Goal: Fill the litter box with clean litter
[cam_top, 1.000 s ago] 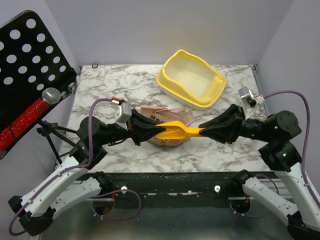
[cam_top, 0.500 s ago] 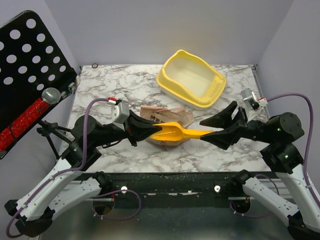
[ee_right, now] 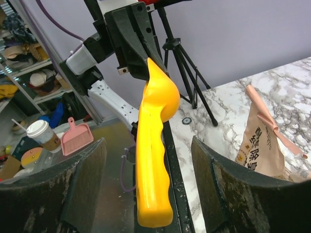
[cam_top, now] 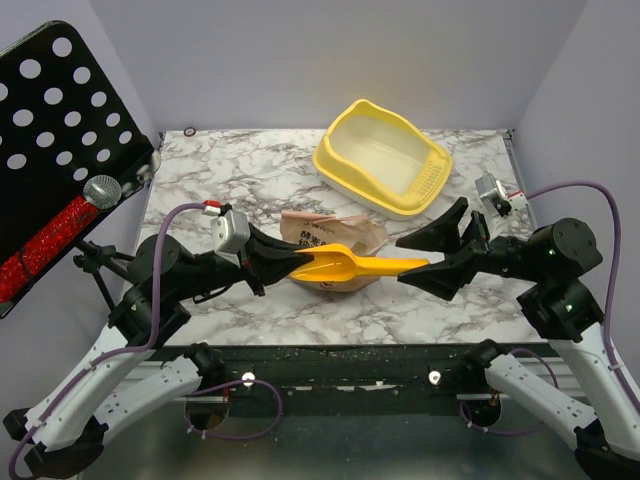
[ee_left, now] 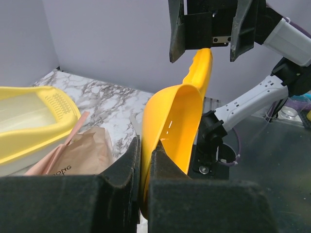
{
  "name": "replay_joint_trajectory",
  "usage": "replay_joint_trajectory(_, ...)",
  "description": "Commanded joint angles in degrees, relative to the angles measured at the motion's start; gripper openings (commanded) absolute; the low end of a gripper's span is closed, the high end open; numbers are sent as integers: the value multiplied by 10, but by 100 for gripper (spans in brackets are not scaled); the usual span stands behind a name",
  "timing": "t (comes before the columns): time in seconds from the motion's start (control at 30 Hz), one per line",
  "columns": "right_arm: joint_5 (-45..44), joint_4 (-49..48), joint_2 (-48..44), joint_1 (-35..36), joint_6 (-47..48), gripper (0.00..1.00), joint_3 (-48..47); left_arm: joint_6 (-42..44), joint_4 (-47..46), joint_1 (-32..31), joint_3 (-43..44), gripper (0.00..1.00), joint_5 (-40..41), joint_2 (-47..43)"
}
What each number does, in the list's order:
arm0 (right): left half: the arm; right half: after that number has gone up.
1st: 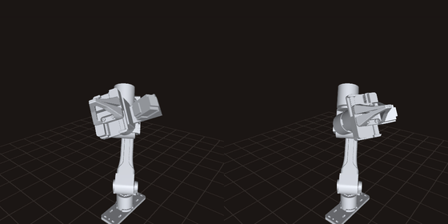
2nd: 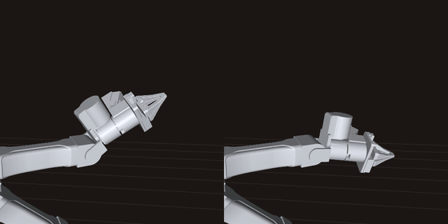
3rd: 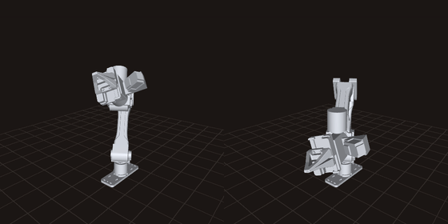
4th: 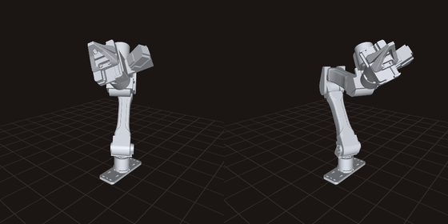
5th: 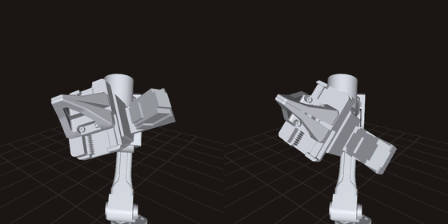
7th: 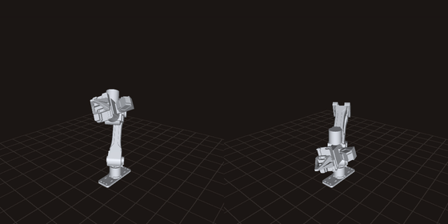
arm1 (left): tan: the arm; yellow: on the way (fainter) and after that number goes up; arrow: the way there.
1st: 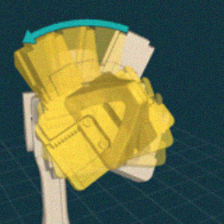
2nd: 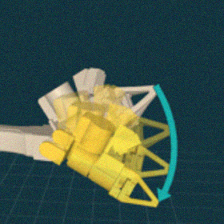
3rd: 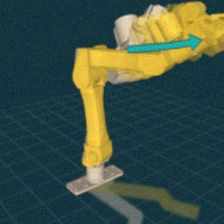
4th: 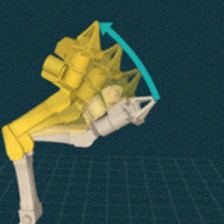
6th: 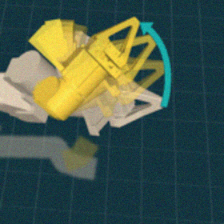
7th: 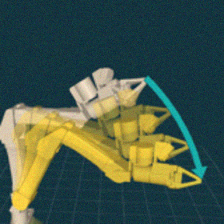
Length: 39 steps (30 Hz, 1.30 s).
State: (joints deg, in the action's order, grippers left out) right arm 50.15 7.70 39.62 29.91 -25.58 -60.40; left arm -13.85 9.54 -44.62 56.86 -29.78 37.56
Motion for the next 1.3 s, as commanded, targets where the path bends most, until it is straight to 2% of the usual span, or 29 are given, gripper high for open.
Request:
replay_joint_trajectory(0.0, 35, -17, 14, 1, -22, 76, 3, 9, -4, 0, 13, 0, 21, 1)
replay_joint_trajectory(0.37, 49, -26, 36, 1, -32, 75, 15, 8, -14, -1, 12, 0, 33, 2)
replay_joint_trajectory(0.53, 50, -32, 38, 1, -36, 71, 20, 5, -26, 0, 4, 0, 38, 2)
replay_joint_trajectory(0.97, 50, -46, 41, 1, -42, 49, 18, 6, -31, 0, -2, 0, 49, 4)
replay_joint_trajectory(1.17, 51, -52, 41, 1, -44, 41, 19, 5, -37, -1, -3, 0, 48, 8)
replay_joint_trajectory(1.27, 50, -53, 42, 1, -43, 31, 19, 5, -37, -1, -3, 0, 50, 9)
